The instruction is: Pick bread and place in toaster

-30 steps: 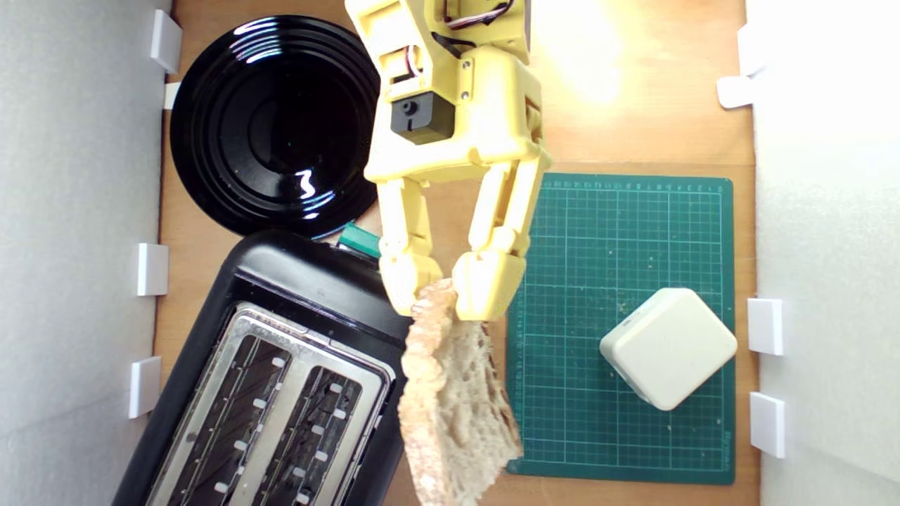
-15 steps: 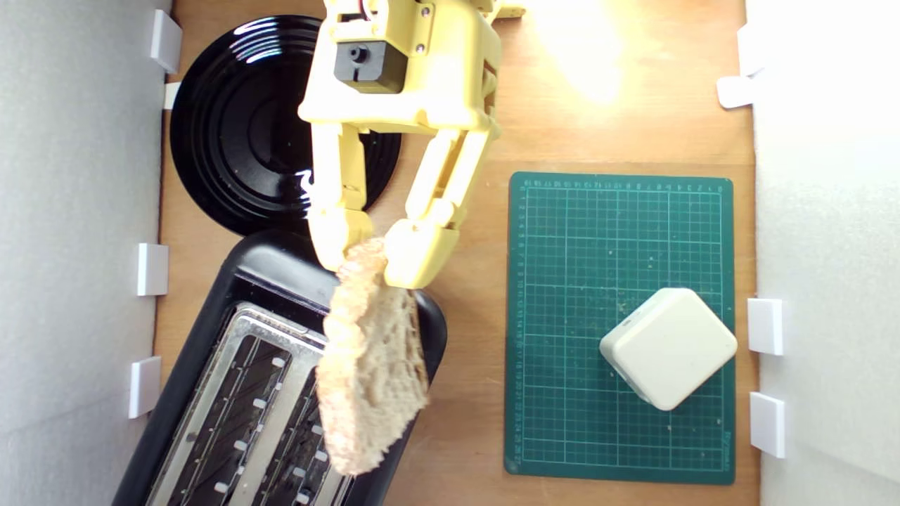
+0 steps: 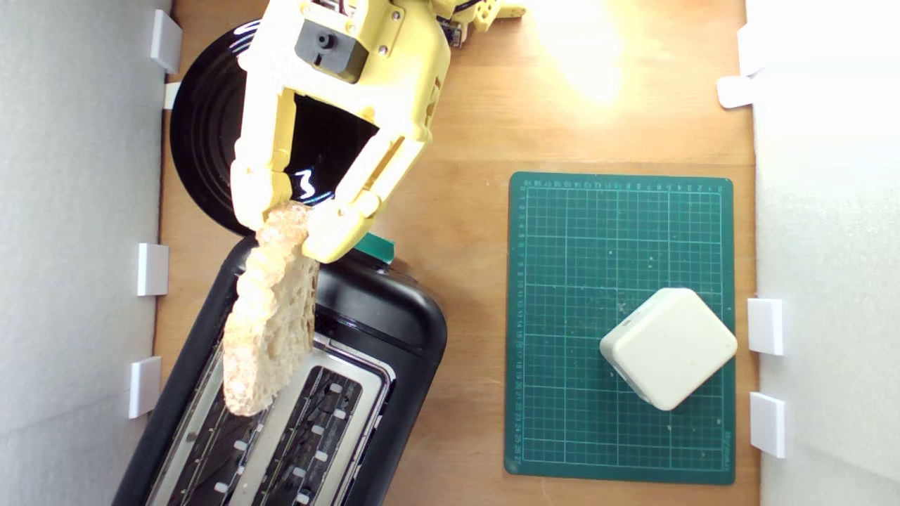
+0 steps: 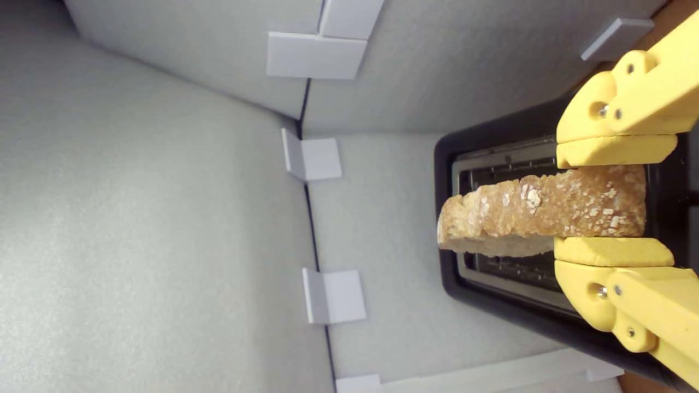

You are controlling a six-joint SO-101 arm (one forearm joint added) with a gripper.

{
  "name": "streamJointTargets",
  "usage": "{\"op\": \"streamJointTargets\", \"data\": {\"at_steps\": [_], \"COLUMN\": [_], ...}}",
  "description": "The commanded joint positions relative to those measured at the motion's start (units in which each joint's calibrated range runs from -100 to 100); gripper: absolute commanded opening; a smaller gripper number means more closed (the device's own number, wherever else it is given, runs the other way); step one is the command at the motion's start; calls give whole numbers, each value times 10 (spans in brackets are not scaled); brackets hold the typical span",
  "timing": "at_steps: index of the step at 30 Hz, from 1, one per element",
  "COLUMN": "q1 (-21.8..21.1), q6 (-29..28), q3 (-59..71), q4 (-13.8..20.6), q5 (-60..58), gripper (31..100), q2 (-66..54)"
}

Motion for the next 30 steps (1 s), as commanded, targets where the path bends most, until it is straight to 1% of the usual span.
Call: {"op": "streamJointTargets", "data": {"at_steps": [1, 3, 14, 18, 21, 25, 30], "q1": [23, 31, 43, 37, 36, 35, 35], "q6": [4, 4, 4, 17, 19, 18, 18], "q3": [-40, -42, -106, -155, -214, -270, -297], "q4": [6, 9, 10, 11, 3, 1, 1], "q5": [1, 0, 9, 80, 131, 154, 155], "gripper": [555, 555, 555, 555, 555, 555, 555], "q2": [3, 15, 66, 84, 107, 131, 142]}}
